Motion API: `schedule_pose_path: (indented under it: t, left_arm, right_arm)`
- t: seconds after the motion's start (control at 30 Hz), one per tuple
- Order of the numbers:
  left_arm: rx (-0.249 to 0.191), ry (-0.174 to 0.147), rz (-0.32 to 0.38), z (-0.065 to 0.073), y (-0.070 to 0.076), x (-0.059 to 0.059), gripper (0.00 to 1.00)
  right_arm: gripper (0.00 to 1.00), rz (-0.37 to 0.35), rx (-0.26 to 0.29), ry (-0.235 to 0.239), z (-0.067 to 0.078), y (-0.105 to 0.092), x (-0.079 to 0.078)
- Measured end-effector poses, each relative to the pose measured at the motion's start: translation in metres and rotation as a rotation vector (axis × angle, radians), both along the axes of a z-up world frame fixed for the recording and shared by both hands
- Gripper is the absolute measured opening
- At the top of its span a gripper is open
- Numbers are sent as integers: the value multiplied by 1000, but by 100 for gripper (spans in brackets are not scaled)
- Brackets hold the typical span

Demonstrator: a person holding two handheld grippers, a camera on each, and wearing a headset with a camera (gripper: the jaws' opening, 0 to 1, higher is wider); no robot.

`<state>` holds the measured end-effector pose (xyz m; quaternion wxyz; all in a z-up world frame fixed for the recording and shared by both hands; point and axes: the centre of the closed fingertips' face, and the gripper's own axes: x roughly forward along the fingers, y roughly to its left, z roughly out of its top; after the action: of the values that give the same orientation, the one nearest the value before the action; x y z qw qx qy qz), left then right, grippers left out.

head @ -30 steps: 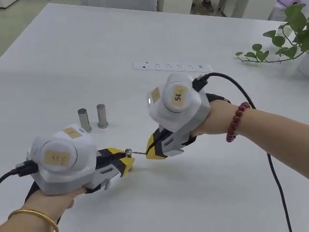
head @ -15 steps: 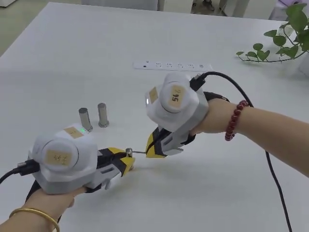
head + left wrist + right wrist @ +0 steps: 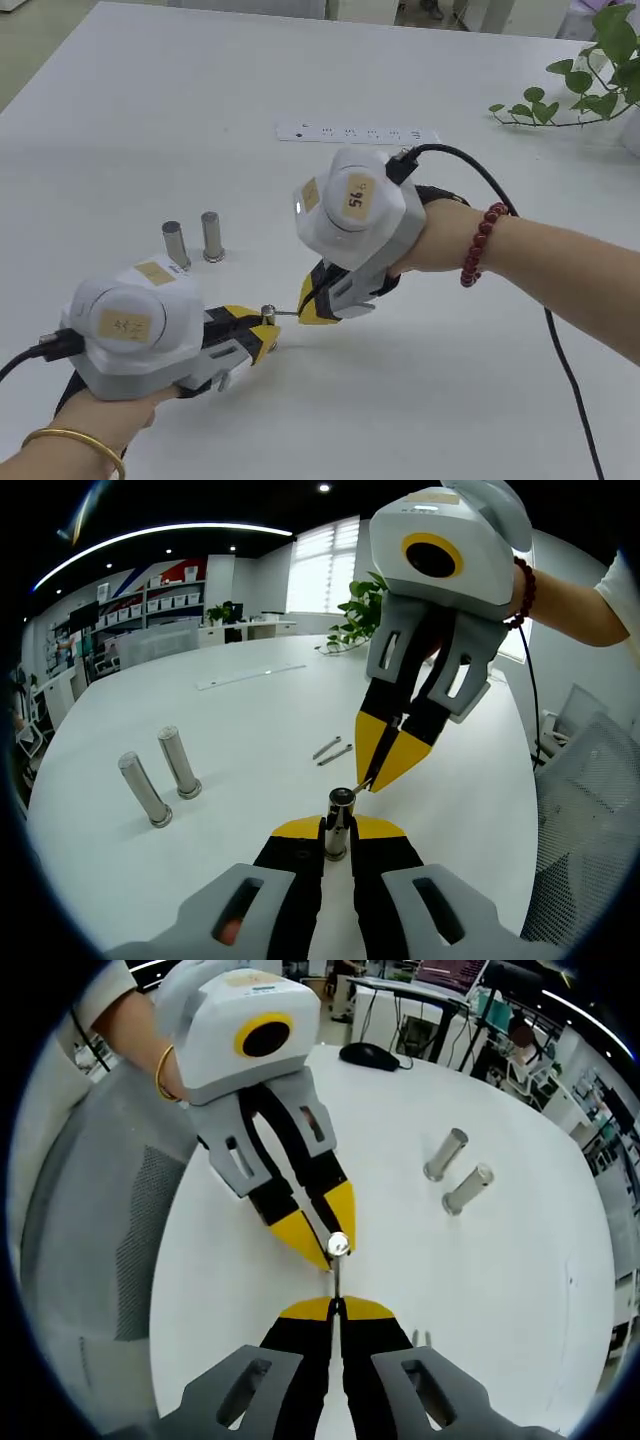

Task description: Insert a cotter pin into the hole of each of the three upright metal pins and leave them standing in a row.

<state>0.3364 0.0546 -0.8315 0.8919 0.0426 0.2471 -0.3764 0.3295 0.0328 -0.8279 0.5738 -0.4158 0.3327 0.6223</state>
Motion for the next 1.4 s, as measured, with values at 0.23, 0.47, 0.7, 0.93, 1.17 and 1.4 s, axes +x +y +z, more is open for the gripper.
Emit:
schedule_pose_path:
  t: [0.23, 0.47, 0.7, 0.93, 1.17, 1.4]
  left_arm:
    - [1, 0, -1, 0, 0, -1, 8]
    - [4, -1, -12, 0, -3, -2, 7]
    - [8, 1, -15, 0, -3, -2, 7]
    - [4, 3, -23, 0, -5, -3, 7]
    - [3, 3, -27, 0, -6, -3, 7]
    - [-3, 12, -23, -1, -6, -3, 8]
  right_arm:
    - [4, 31, -41, -38, 0, -1, 0]
    - [4, 78, -101, -96, 2, -3, 4]
    - [4, 99, -113, -107, 4, 1, 1]
    - [4, 65, -63, -59, 9, 7, -2]
    - [4, 17, -37, -17, 8, 10, -4]
    - [4, -39, -2, 29, 8, 11, -4]
